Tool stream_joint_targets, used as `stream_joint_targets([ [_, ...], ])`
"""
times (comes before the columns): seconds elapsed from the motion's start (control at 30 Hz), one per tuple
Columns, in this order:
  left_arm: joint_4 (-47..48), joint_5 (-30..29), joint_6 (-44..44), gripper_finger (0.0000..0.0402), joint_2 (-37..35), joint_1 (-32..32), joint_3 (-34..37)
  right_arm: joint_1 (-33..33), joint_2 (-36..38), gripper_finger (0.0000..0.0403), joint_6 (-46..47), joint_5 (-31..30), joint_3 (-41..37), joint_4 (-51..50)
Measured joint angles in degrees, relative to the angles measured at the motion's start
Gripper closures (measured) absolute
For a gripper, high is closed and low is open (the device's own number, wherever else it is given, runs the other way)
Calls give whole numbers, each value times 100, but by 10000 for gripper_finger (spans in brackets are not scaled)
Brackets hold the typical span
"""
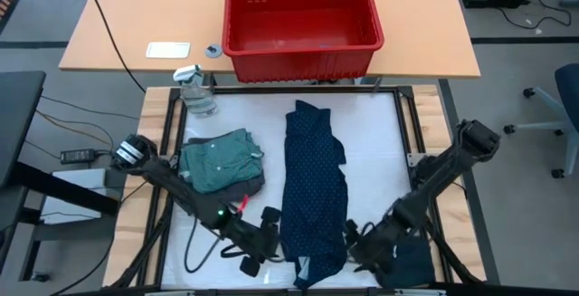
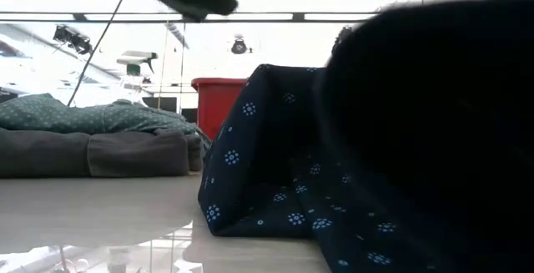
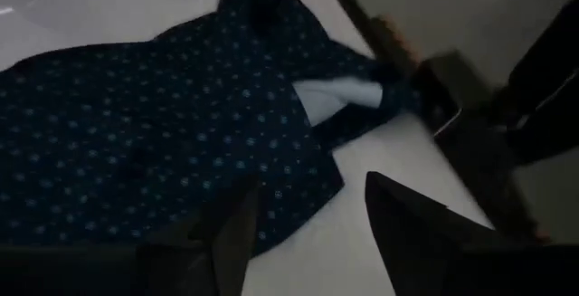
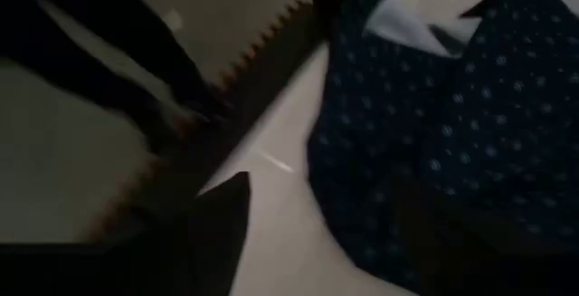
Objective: Fold Laundry from Bin
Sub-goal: Fold the blue polo shirt on the table
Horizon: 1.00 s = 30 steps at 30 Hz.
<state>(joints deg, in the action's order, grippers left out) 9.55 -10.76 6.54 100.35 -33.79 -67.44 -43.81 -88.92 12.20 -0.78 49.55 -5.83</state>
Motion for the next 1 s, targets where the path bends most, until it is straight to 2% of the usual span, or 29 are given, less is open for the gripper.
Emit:
stream_joint_targets([
  [0.13,-92,36,-261,152,376,-4,-20,-190,-281,83,-341,-692,-4,-111],
  [0.27,-640,41,-604,108,747,-2,-20,-219,-499,55,-299,-1241,-4,-153],
  [0.43,-1180,35,-887,76,1218,131,-26,-170,-932,56,-128,-1442,-4,-49],
  [0.6,-1200,-11,-870,86,1532,300,-20,-94,-1441,78,364,-1416,10,485],
  [0.7,-1321,4,-815,124,1622,370,-26,28,-1574,117,1045,-1451,21,598],
  [0.77,-1322,44,-744,167,1627,382,-26,172,-1559,167,1488,-1307,21,560],
  [0.83,-1326,213,-579,222,1614,406,-26,352,-1469,235,1798,-988,14,491],
  [0.93,-1216,1028,-73,315,1501,500,-108,652,-1243,357,1944,-259,-10,403],
  [1.0,-1141,1647,324,373,1388,594,-256,862,-1007,379,1842,399,-17,513],
])
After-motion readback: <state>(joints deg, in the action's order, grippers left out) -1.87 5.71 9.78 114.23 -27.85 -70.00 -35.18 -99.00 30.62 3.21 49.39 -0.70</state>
